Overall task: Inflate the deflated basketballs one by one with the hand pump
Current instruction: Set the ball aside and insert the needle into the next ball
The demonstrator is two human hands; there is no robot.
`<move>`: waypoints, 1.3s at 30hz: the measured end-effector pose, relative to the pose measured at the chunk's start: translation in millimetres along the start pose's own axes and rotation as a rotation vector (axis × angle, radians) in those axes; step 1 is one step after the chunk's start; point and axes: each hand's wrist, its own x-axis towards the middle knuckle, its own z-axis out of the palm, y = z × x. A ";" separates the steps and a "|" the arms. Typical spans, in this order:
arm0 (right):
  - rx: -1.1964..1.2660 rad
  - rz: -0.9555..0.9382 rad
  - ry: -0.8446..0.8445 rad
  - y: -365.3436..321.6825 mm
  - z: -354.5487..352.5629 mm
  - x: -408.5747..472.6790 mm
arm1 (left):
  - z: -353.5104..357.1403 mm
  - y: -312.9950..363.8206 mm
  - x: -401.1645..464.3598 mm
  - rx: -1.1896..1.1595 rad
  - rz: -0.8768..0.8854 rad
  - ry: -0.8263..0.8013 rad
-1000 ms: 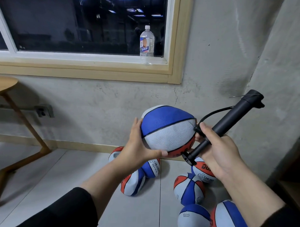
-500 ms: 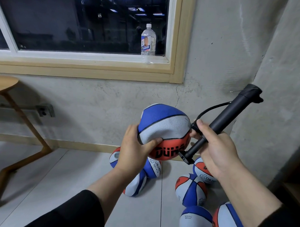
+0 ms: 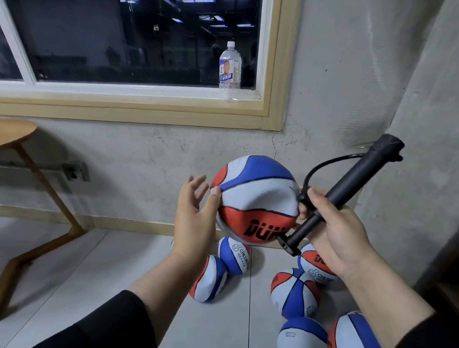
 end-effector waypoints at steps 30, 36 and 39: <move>-0.180 -0.074 -0.033 10.5 22.6 4.0 | 2.7 -10.2 -8.6 0.451 0.263 -0.226; -0.074 -0.041 0.038 9.4 9.2 7.6 | -3.7 -0.2 -4.1 0.053 -0.022 0.034; 0.024 0.005 0.056 8.0 7.3 8.2 | -7.2 3.2 7.0 0.085 -0.121 0.131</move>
